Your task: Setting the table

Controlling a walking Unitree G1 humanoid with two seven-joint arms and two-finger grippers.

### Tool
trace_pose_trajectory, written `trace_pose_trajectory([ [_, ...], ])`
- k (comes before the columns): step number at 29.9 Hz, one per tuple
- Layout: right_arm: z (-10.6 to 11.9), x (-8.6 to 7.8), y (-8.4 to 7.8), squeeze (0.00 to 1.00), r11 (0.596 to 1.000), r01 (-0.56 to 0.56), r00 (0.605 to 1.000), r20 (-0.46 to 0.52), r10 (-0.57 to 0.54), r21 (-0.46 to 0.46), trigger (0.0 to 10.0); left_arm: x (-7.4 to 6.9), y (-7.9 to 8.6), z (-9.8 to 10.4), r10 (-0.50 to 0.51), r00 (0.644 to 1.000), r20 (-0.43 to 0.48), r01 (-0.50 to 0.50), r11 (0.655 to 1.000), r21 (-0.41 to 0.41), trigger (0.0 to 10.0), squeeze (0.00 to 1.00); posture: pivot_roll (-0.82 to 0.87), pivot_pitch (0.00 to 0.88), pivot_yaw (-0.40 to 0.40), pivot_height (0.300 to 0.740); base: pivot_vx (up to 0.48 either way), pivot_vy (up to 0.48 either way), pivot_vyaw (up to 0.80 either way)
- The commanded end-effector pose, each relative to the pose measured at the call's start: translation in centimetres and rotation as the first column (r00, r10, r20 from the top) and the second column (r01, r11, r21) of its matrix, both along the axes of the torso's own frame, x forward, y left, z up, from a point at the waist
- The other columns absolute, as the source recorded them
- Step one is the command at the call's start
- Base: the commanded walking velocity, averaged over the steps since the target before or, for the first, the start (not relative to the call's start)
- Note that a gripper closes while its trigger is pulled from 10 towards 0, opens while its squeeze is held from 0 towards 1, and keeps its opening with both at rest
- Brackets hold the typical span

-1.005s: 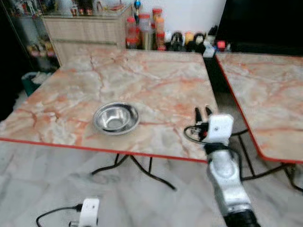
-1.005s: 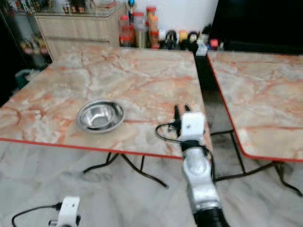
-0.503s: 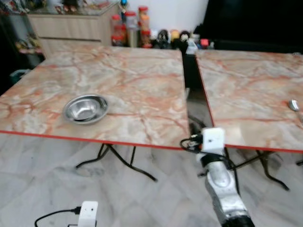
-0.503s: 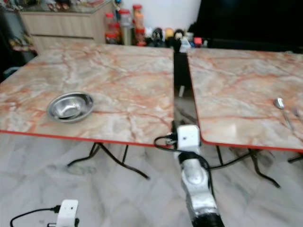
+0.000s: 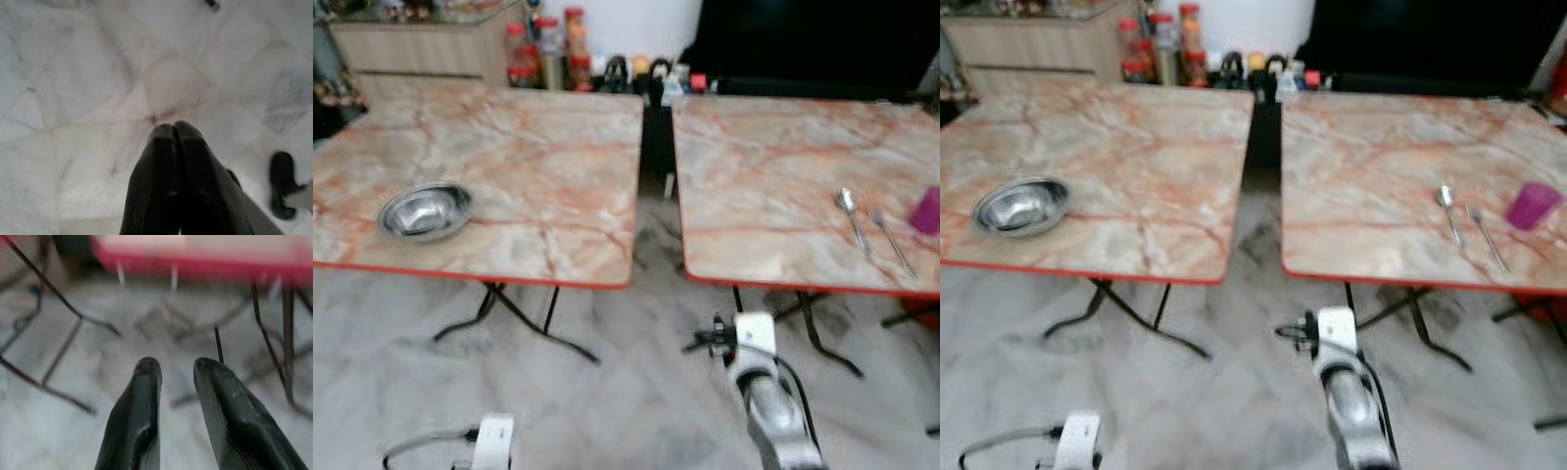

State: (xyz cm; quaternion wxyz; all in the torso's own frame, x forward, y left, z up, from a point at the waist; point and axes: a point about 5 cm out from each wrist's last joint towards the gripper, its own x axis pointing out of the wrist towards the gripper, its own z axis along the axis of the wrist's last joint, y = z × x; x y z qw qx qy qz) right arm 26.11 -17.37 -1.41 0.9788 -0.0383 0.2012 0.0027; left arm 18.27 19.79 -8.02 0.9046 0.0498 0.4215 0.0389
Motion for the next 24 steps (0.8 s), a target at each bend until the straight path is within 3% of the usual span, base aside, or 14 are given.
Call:
trace_pose_trajectory([
  [1, -1.5, -1.3, -1.4, 0.00, 0.999, 0.047, 0.995, -0.093, -0.047, -0.007, 10.0, -0.1, -0.5, -0.1, -0.003, 1.000, -0.006, 0.003, 1.000, -0.014, 10.0, 0.00, -0.11, 0.000, -0.007, 0.740, 0.000, -0.244, 0.00],
  [7, -3.7, -3.4, -2.0, 0.00, 0.997, 0.078, 0.967, -0.241, -0.081, -0.020, 10.0, 0.1, -0.5, -0.1, -0.003, 1.000, -0.009, 0.002, 1.000, -0.015, 10.0, 0.00, -0.11, 0.001, -0.010, 0.740, 0.000, 0.000, 0.00],
  [10, -5.3, -5.6, -2.3, 0.00, 0.992, 0.122, 0.925, -0.358, -0.125, -0.031, 10.0, 0.1, -0.5, -0.1, 0.011, 1.000, -0.012, -0.011, 1.000, -0.018, 10.0, 0.00, -0.10, 0.006, -0.012, 0.740, 0.000, 0.000, 0.00],
  [16, -5.8, -6.3, -1.6, 0.00, 0.990, 0.143, 0.917, -0.376, -0.131, 0.006, 10.0, 0.0, -0.6, -0.1, 0.033, 0.999, -0.006, -0.033, 0.999, -0.035, 10.0, 0.00, -0.09, 0.008, -0.015, 0.740, 0.000, 0.000, 0.00],
  [24, -6.0, -6.6, -1.9, 0.00, 0.988, 0.153, 0.908, -0.394, -0.143, -0.004, 10.0, -0.3, -0.7, -0.3, 0.030, 0.999, -0.027, -0.031, 0.999, -0.040, 10.0, 0.00, -0.11, 0.018, -0.015, 0.740, 0.000, 0.000, 0.00],
])
